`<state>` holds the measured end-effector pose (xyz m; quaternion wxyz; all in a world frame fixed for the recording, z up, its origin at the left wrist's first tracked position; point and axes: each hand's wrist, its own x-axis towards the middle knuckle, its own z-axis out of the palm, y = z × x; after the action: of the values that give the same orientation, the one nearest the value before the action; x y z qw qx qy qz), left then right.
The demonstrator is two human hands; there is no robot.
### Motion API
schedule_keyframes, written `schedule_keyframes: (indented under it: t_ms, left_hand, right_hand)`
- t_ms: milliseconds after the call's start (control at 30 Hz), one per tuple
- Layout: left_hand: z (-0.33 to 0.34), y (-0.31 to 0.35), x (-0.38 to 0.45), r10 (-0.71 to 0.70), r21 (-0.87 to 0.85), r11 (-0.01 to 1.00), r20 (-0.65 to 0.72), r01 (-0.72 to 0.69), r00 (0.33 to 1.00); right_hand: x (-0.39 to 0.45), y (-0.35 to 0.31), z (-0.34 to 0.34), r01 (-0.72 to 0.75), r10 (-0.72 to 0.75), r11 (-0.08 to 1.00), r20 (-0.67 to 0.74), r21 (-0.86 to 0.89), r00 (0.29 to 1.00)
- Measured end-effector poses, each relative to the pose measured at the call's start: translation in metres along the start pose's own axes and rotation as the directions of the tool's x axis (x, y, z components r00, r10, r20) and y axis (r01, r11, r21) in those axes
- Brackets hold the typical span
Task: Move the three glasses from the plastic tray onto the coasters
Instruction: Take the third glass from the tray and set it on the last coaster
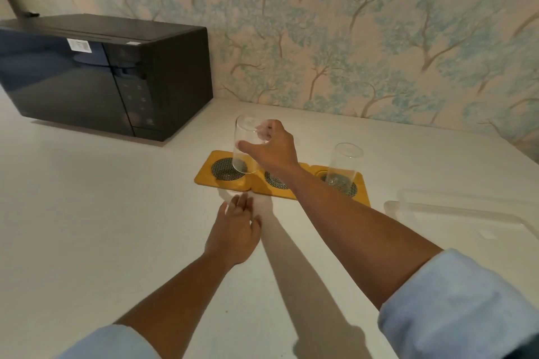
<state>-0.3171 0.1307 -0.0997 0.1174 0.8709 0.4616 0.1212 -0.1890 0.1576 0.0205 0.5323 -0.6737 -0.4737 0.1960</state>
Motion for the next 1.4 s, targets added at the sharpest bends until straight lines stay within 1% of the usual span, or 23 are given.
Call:
schedule_keyframes:
  t_ms: [167, 300, 400, 533, 767, 900, 1033, 1200, 1400]
  left_hand:
    - [0.002, -0.001, 0.002, -0.028, -0.001, 1.000, 0.028, 0.029, 0.999]
    - [0.001, -0.002, 0.001, -0.089, -0.055, 0.994, 0.050, 0.092, 0.995]
    - [-0.008, 0.004, -0.002, -0.062, -0.032, 0.997, 0.074, 0.064, 0.995]
    - [-0.017, 0.006, -0.003, -0.063, -0.024, 0.998, 0.092, 0.066, 0.994]
    - [-0.016, 0.004, -0.003, -0.046, -0.037, 0.998, 0.089, 0.049, 0.995]
    - [-0.008, 0.000, 0.000, -0.058, -0.060, 0.996, 0.093, 0.064, 0.994]
    - [0.001, -0.006, 0.002, -0.004, 0.032, 0.999, 0.067, 0.002, 0.998]
    - [0.007, -0.008, 0.004, -0.021, 0.004, 1.000, 0.084, 0.021, 0.996]
    - [-0.004, -0.004, 0.001, -0.025, 0.050, 0.999, 0.094, 0.021, 0.995]
  right_hand:
    - [0.014, 0.005, 0.026, -0.029, 0.029, 0.999, 0.002, -0.042, 1.000]
    - [0.026, 0.012, 0.043, -0.043, 0.044, 0.995, 0.015, -0.086, 0.999]
    - [0.036, 0.017, 0.052, -0.048, 0.052, 0.991, 0.024, -0.124, 0.998]
    - [0.047, 0.024, 0.062, -0.067, 0.073, 0.985, 0.027, -0.157, 0.997]
    - [0.057, 0.034, 0.074, -0.092, 0.105, 0.976, 0.055, -0.195, 0.993]
    - [0.058, 0.037, 0.078, -0.098, 0.118, 0.970, 0.077, -0.224, 0.990]
    - [0.057, 0.036, 0.082, -0.093, 0.117, 0.967, 0.092, -0.239, 0.989]
    - [0.057, 0.035, 0.084, -0.079, 0.104, 0.961, 0.084, -0.266, 0.991]
    - [0.054, 0.033, 0.083, -0.081, 0.108, 0.953, 0.076, -0.291, 0.991]
